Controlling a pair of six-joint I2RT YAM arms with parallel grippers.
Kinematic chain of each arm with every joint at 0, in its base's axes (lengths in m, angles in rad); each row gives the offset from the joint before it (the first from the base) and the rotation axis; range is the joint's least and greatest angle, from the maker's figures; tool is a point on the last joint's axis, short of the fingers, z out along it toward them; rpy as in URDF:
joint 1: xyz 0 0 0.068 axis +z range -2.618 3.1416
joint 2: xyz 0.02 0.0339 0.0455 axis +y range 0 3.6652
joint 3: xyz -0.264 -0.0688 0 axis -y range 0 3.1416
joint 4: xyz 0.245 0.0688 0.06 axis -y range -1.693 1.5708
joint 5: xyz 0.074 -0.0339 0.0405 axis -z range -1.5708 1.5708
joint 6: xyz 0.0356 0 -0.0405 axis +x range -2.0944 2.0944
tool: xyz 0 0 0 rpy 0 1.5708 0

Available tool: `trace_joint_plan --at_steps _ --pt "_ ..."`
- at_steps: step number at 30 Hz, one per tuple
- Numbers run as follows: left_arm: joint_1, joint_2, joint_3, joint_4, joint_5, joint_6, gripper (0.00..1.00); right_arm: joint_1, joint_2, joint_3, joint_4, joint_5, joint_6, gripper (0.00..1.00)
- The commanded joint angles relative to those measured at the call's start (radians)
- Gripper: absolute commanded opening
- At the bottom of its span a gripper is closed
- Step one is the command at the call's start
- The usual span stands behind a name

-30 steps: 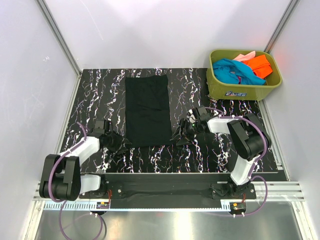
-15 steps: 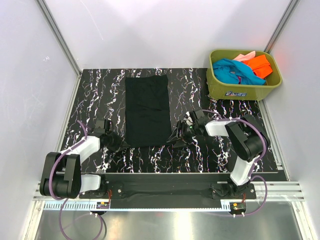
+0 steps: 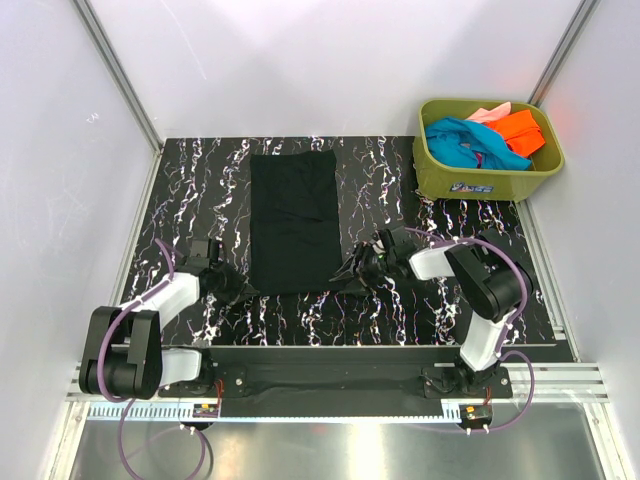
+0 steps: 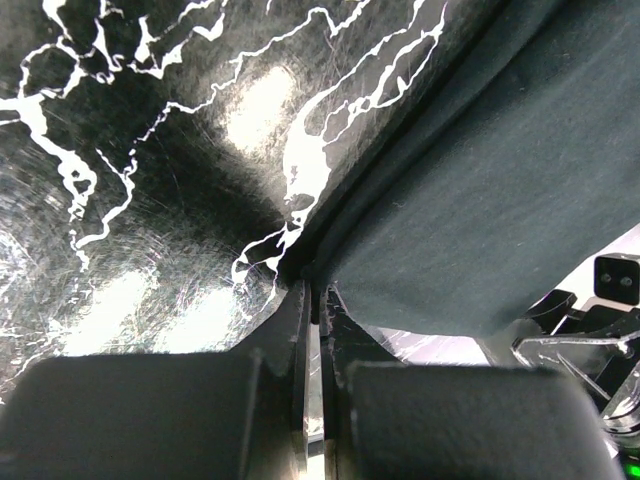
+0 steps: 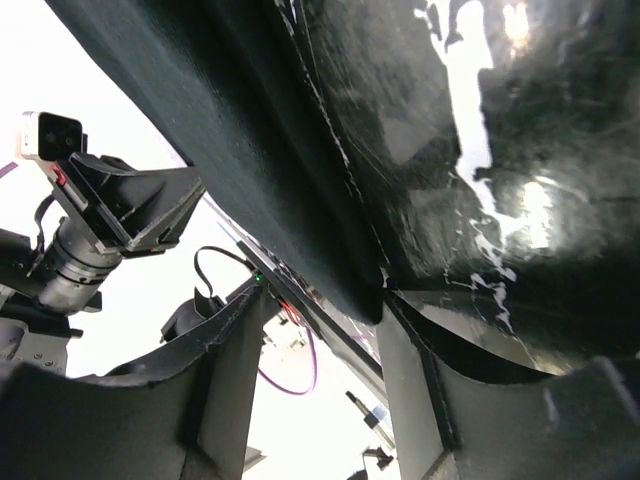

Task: Fold and stack the t-shirts
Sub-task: Fold the tshirt

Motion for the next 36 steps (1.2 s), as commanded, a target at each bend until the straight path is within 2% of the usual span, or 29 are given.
trace_joint_plan --at_steps 1,4,5,9,12,15,21,26,31,36 --pt "0.000 -0.008 0.006 -0.004 0.012 0.047 0.00 0.019 0.060 -0.040 -0.054 0.223 0.001 0.56" --pt "0.000 -0.006 0.016 -0.013 0.018 0.061 0.00 0.021 0.066 -0.043 -0.054 0.251 0.007 0.47" --pt "0.000 -0.008 0.017 -0.015 0.018 0.064 0.00 0.019 0.065 -0.046 -0.052 0.265 0.005 0.37" --pt "0.000 -0.005 0.028 -0.032 0.032 0.099 0.00 0.021 0.043 -0.020 -0.060 0.306 -0.068 0.18" --pt "0.000 -0.032 0.053 -0.088 0.027 0.153 0.00 0.050 0.000 0.032 -0.147 0.279 -0.194 0.11" --pt "0.000 -0.104 0.071 -0.168 0.004 0.225 0.00 0.103 -0.062 0.071 -0.252 0.269 -0.273 0.08" --pt "-0.009 -0.286 0.076 -0.317 0.019 0.302 0.00 0.179 -0.190 0.032 -0.342 0.233 -0.297 0.06" --pt "-0.036 -0.478 0.050 -0.449 0.045 0.255 0.00 0.262 -0.354 -0.029 -0.406 0.251 -0.289 0.05" --pt "-0.040 -0.733 0.016 -0.591 0.110 0.184 0.00 0.289 -0.513 -0.067 -0.516 0.243 -0.275 0.05" --pt "-0.040 -0.830 0.092 -0.727 0.125 0.184 0.00 0.303 -0.642 -0.061 -0.633 0.229 -0.265 0.05"
